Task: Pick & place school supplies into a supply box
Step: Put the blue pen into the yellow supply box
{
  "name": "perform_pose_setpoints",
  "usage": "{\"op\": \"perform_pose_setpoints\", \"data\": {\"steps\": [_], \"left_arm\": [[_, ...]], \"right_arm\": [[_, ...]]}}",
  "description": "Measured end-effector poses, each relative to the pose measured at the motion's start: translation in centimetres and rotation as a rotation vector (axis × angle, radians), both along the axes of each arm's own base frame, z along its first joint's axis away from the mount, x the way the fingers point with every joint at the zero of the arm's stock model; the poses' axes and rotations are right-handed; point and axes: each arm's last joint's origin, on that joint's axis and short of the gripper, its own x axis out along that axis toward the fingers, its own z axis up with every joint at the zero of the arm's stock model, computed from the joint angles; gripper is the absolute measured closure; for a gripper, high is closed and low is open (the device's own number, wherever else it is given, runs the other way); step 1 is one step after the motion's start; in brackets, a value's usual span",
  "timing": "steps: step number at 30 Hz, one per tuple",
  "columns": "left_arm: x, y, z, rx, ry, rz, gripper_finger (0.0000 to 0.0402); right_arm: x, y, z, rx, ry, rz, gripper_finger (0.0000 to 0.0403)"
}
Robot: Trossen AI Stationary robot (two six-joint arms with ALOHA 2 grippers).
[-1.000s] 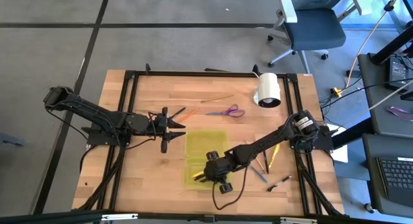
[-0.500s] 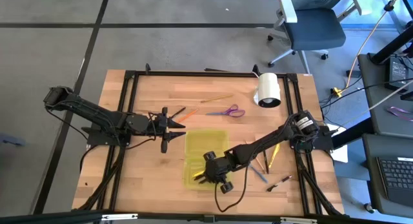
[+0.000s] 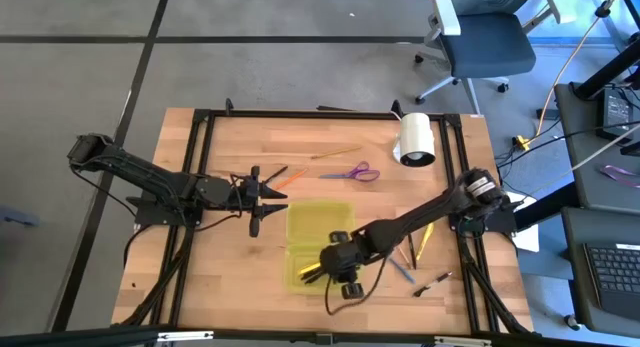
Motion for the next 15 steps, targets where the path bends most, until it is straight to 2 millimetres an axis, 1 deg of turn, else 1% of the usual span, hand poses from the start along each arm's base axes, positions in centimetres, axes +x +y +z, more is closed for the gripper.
{"op": "perform_pose_setpoints", "data": {"steps": [3, 7, 10, 12, 15], "left_arm": [[0.0, 0.0, 0.0, 0.001, 0.005, 0.0, 0.0289], [0.0, 0.0, 0.0, -0.007, 0.002, 0.002, 0.0289], [0.0, 0.0, 0.0, -0.008, 0.001, 0.002, 0.0287], [0.0, 0.0, 0.0, -0.008, 0.001, 0.002, 0.0286], [0.0, 0.0, 0.0, -0.008, 0.001, 0.001, 0.0287]], "right_arm": [[-1.9, 0.2, 1.4, -0.009, 0.096, -0.116, 0.0298], [-4.9, 1.1, 3.9, -0.06, 0.127, -0.259, 0.0298], [-6.8, 1.8, 5.0, -0.124, 0.125, -0.364, 0.0298], [-8.1, 2.2, 5.1, -0.178, 0.153, -0.426, 0.0298], [-9.9, 3.0, 4.5, -0.219, 0.251, -0.511, 0.0298]]}}
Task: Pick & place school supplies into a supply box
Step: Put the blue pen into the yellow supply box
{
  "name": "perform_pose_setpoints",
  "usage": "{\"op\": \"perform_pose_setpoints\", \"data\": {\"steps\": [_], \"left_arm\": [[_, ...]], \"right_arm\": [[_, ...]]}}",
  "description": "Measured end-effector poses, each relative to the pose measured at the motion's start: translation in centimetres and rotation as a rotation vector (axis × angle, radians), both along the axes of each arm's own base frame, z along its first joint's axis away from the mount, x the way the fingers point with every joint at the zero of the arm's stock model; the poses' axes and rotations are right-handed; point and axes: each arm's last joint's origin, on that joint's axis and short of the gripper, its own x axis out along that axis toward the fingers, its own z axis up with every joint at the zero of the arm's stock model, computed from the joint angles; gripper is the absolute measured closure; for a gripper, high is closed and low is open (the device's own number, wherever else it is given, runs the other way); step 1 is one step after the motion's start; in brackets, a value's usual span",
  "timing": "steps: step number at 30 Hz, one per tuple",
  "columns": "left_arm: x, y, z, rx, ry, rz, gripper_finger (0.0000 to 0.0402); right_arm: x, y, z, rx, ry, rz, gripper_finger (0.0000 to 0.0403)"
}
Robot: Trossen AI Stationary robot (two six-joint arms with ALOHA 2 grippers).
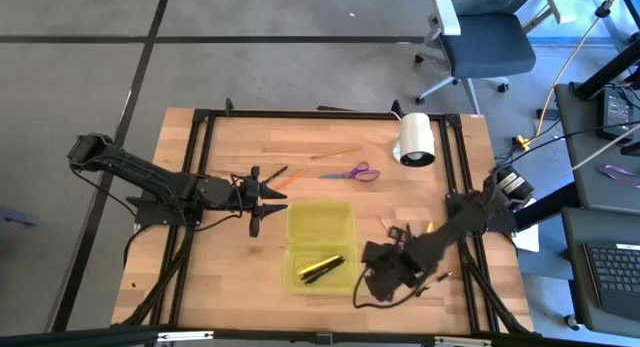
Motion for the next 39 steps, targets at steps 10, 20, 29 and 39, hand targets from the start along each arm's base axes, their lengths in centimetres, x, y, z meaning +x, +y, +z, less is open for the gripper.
{"op": "perform_pose_setpoints", "data": {"steps": [10, 20, 29, 39], "left_arm": [[0.0, 0.0, 0.0, 0.008, 0.0, -0.002, 0.0287], [0.0, 0.0, 0.0, 0.012, -0.001, 0.013, 0.0289], [0.0, 0.0, 0.0, 0.012, -0.001, 0.015, 0.0286], [0.0, 0.1, 0.0, 0.013, -0.001, 0.021, 0.0287]], "right_arm": [[-4.3, 1.3, -3.9, 0.111, -0.007, -0.225, 0.0298], [-6.5, 0.2, -7.5, 0.226, -0.002, -0.365, 0.0298], [-7.0, 0.0, -8.2, 0.239, 0.035, -0.415, 0.0298], [-7.4, -0.3, -8.3, 0.194, 0.064, -0.414, 0.0298]]}}
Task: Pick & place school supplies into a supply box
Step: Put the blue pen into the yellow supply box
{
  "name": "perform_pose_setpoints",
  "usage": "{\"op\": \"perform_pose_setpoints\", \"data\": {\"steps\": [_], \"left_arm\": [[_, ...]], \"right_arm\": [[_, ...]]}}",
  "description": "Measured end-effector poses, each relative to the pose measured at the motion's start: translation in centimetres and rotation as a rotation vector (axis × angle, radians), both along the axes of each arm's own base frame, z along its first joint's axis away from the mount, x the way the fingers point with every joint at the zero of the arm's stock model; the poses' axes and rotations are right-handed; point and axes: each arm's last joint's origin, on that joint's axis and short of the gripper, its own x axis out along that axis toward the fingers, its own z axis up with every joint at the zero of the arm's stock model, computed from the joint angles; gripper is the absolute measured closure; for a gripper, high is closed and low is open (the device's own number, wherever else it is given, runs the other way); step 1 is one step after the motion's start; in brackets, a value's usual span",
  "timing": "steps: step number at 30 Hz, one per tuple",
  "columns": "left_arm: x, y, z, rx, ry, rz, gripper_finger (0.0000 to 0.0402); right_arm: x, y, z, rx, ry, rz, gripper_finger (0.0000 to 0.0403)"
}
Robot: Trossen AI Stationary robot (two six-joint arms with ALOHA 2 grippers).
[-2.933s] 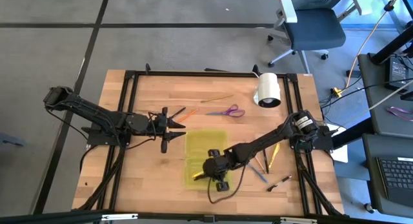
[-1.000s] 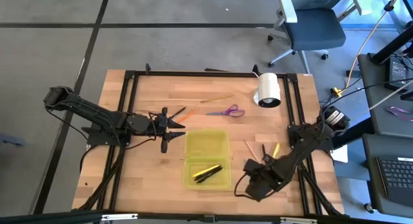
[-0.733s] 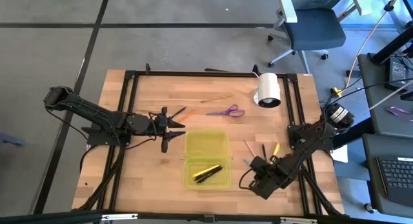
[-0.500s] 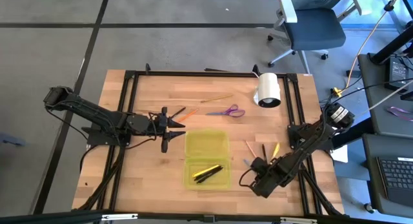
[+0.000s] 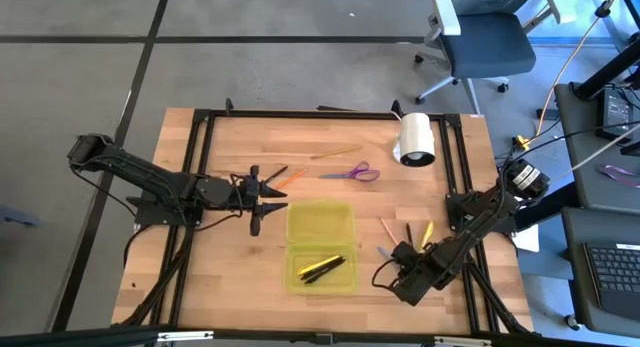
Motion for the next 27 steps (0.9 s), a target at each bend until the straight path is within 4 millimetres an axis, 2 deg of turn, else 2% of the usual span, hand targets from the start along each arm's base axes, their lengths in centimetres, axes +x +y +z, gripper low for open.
{"op": "perform_pose_setpoints", "data": {"steps": [8, 18, 27], "left_arm": [[0.0, 0.0, 0.0, 0.0, 0.0, 0.0, 0.0289], [0.0, 0.0, 0.0, 0.0, 0.0, 0.0, 0.0286], [0.0, 0.1, 0.0, 0.004, -0.001, 0.018, 0.0289]], "right_arm": [[-0.1, -0.1, -0.2, -0.001, 0.001, 0.001, 0.0298], [-0.7, -0.7, -2.4, 0.054, -0.049, 0.002, 0.0298], [-0.7, -0.7, -2.6, 0.036, -0.057, 0.011, 0.0298]]}}
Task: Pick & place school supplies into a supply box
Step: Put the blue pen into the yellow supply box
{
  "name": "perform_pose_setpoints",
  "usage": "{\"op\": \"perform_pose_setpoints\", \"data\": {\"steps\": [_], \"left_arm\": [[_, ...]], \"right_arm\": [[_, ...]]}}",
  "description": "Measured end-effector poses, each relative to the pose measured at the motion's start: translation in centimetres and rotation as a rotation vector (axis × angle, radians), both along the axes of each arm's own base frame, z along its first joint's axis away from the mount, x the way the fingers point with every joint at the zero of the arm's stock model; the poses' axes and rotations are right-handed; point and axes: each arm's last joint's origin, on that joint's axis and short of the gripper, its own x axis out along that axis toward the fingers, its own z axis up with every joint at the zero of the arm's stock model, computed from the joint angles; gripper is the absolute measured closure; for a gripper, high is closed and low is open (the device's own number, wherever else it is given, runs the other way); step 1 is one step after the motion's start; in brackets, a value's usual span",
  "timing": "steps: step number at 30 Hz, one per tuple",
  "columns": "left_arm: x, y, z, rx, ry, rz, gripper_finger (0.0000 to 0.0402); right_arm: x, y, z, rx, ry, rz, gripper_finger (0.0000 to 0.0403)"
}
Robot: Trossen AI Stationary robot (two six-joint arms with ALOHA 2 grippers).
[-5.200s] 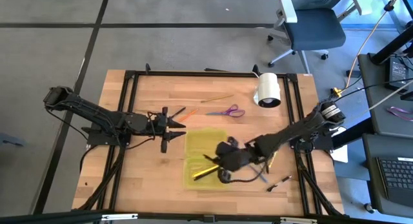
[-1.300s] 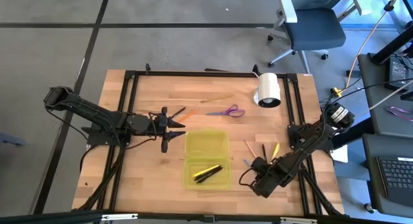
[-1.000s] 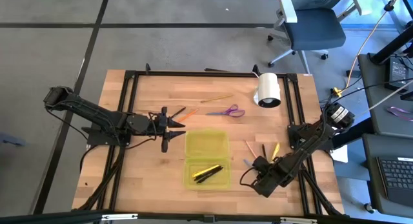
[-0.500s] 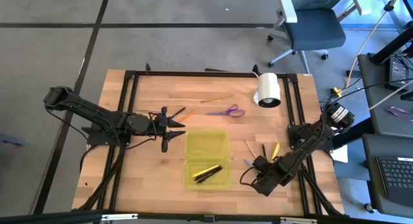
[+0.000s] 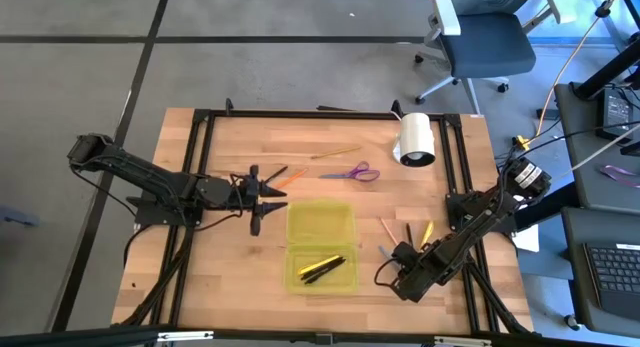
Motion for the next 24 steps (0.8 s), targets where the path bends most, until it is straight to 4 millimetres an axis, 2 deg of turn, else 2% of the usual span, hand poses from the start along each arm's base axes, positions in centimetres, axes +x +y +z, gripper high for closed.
{"op": "perform_pose_setpoints", "data": {"steps": [14, 24], "left_arm": [[-0.01, 0.07, 0.01, 0.005, -0.001, 0.024, 0.0289], [-0.01, 0.07, 0.01, 0.005, -0.001, 0.024, 0.0287]], "right_arm": [[-0.25, -0.26, -0.15, -0.03, 0.028, 0.009, 0.03], [-0.94, -0.87, -0.21, -0.079, 0.112, 0.01, 0.0364]]}}
